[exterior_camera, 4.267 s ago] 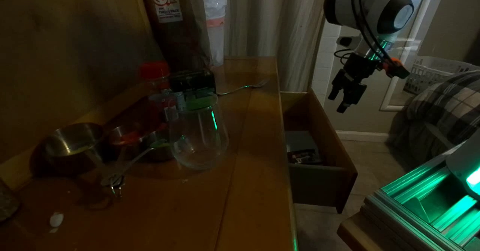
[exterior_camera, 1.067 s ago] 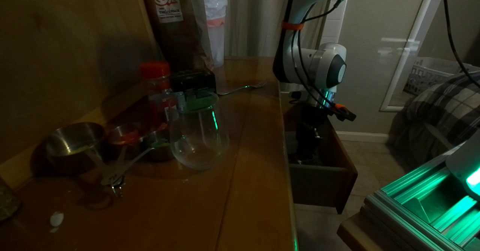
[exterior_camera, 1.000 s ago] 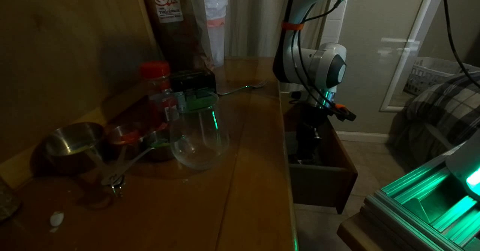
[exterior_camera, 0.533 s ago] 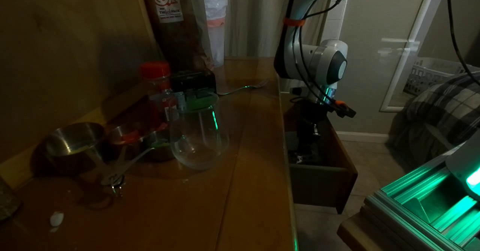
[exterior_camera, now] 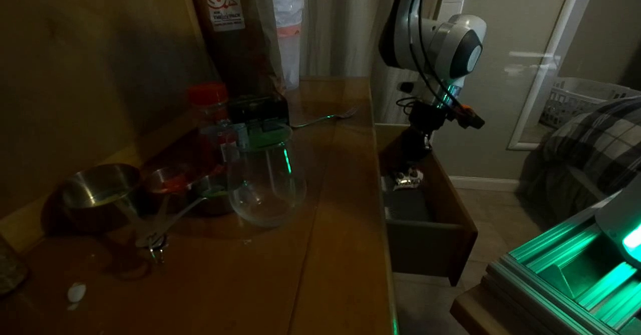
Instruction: Open the topmost drawer on the right and remove the white packet from the drawer then close the drawer.
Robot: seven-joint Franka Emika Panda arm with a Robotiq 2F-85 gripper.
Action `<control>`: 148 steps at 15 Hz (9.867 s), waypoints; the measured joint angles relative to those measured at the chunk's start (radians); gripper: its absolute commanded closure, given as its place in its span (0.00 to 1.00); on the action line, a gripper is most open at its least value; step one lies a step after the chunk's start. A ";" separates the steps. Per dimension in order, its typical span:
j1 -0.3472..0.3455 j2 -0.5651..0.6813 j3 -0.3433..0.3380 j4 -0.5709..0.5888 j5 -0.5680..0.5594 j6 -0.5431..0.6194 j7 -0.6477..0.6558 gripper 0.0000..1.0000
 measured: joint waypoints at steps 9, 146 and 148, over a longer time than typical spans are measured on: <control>0.080 -0.361 -0.044 -0.137 -0.098 0.296 0.127 1.00; -0.650 -0.079 0.306 0.054 -1.257 0.056 0.804 0.00; -0.638 -0.085 0.233 0.055 -1.408 0.053 0.879 0.00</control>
